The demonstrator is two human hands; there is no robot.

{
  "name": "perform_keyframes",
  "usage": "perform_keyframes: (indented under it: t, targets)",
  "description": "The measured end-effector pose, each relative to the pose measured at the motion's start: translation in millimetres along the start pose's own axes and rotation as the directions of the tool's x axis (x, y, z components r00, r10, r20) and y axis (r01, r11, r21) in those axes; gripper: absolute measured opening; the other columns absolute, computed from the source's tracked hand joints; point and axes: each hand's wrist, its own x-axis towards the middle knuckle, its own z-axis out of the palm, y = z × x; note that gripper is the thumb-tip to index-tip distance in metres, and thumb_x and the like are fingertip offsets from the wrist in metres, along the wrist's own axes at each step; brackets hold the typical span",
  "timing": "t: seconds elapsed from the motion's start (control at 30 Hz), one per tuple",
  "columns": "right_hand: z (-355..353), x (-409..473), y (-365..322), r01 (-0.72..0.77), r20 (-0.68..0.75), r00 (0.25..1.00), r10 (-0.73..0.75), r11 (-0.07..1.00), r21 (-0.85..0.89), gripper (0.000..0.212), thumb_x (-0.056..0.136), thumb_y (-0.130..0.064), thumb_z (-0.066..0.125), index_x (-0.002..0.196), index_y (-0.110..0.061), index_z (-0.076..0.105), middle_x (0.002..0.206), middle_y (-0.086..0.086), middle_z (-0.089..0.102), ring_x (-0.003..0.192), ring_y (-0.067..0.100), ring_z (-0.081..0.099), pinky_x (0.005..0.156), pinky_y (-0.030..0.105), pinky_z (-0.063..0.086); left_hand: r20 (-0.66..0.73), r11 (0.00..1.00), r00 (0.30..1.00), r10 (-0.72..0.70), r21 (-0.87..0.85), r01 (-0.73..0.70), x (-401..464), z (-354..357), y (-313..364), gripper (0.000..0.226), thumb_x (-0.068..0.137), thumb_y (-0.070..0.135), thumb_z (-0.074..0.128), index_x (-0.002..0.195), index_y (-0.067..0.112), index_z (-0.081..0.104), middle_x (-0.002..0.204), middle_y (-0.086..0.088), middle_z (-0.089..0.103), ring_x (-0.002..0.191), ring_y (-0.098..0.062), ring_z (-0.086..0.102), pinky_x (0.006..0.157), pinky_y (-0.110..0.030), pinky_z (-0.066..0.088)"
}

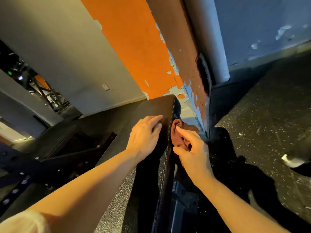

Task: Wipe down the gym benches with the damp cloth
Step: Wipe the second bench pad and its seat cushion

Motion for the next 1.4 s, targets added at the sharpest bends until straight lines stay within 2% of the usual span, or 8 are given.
perform_keyframes:
  t: [0.2, 0.4, 0.5, 0.6, 0.83, 1.0, 1.2, 1.4]
  targets:
    - [9.2, 49.1, 4.3, 0.11, -0.051, 0.991, -0.121, 0.977, -0.182, 0.042, 0.089, 0.002, 0.059, 0.128, -0.014, 0.06, 0.116, 0.0, 0.061, 0.1, 0.008, 0.06, 0.09, 0.017, 0.046, -0.051, 0.996, 0.995, 0.085, 0.009, -0.085, 3.3, 22.8, 12.7, 0.044, 0.1, 0.03, 0.033, 0.14, 0.022, 0.051, 0.142, 0.011, 0.05, 0.124, -0.016, 0.041, 0.107, -0.027, 0.031]
    - [5.6, 83.9, 8.6, -0.069, -0.022, 0.998, 0.067, 0.991, -0.116, 0.046, 0.091, 0.0, 0.057, 0.135, -0.013, 0.054, 0.125, 0.002, 0.062, 0.112, 0.012, 0.058, 0.1, 0.028, 0.047, -0.092, 0.997, 0.994, 0.066, 0.043, -0.062, -0.8, 24.4, 13.2, 0.042, 0.104, 0.028, 0.035, 0.144, 0.027, 0.044, 0.147, 0.013, 0.043, 0.129, -0.012, 0.036, 0.109, -0.024, 0.026]
    - [3.4, 60.8, 11.0, -0.043, -0.035, 0.999, 0.039, 0.991, -0.124, 0.046, 0.089, 0.003, 0.059, 0.132, -0.014, 0.057, 0.112, -0.003, 0.064, 0.1, 0.005, 0.059, 0.083, 0.005, 0.045, -0.109, 0.998, 0.992, 0.057, 0.013, -0.056, -0.9, 25.3, 14.1, 0.041, 0.103, 0.028, 0.036, 0.143, 0.028, 0.045, 0.146, 0.014, 0.044, 0.127, -0.012, 0.036, 0.108, -0.023, 0.027]
    - [3.7, 64.6, 14.1, 0.007, -0.067, 0.998, -0.015, 0.992, -0.123, 0.045, 0.087, 0.006, 0.06, 0.129, -0.011, 0.06, 0.11, -0.002, 0.063, 0.099, 0.006, 0.06, 0.075, -0.002, 0.041, -0.105, 0.998, 0.993, 0.057, 0.017, -0.055, -0.1, 25.9, 13.4, 0.041, 0.103, 0.029, 0.035, 0.144, 0.03, 0.043, 0.147, 0.016, 0.043, 0.126, -0.011, 0.035, 0.107, -0.022, 0.027]
    - [13.9, 109.2, 20.7, -0.08, -0.087, 0.993, 0.076, 0.996, -0.035, 0.046, 0.093, 0.004, 0.052, 0.136, -0.014, 0.054, 0.129, -0.001, 0.059, 0.115, 0.006, 0.052, 0.098, 0.019, 0.04, -0.095, 0.999, 0.994, 0.052, 0.02, -0.05, -0.4, 25.8, 12.3, 0.041, 0.103, 0.031, 0.033, 0.144, 0.033, 0.042, 0.147, 0.019, 0.04, 0.126, -0.007, 0.031, 0.107, -0.019, 0.022]
    - [11.7, 73.5, 22.9, -0.072, -0.107, 0.991, 0.08, 0.995, 0.076, 0.046, 0.09, 0.004, 0.057, 0.129, -0.02, 0.06, 0.108, -0.018, 0.06, 0.106, 0.0, 0.059, 0.091, 0.015, 0.047, -0.093, 0.999, 0.995, 0.043, 0.002, -0.043, 1.7, 27.0, 11.7, 0.043, 0.102, 0.036, 0.029, 0.142, 0.034, 0.044, 0.145, 0.019, 0.042, 0.125, -0.006, 0.031, 0.106, -0.02, 0.022]
    - [19.6, 116.2, 29.0, -0.053, -0.147, 0.988, 0.054, 0.999, 0.008, 0.044, 0.091, 0.003, 0.055, 0.13, -0.016, 0.059, 0.126, 0.001, 0.063, 0.114, 0.01, 0.058, 0.102, 0.031, 0.046, -0.085, 0.999, 0.995, 0.046, 0.012, -0.045, 0.3, 28.0, 11.5, 0.041, 0.103, 0.033, 0.033, 0.143, 0.034, 0.043, 0.146, 0.018, 0.041, 0.125, -0.006, 0.031, 0.105, -0.018, 0.02]
    - [7.2, 61.7, 19.0, 0.091, -0.089, 0.991, -0.1, 0.991, -0.099, 0.042, 0.084, 0.007, 0.063, 0.121, -0.013, 0.066, 0.106, -0.004, 0.063, 0.089, -0.012, 0.058, 0.078, 0.001, 0.043, -0.096, 0.998, 0.994, 0.056, 0.024, -0.054, 2.1, 30.7, 9.8, 0.052, 0.096, 0.039, 0.024, 0.142, 0.032, 0.047, 0.144, 0.017, 0.045, 0.124, -0.009, 0.036, 0.106, -0.022, 0.025]
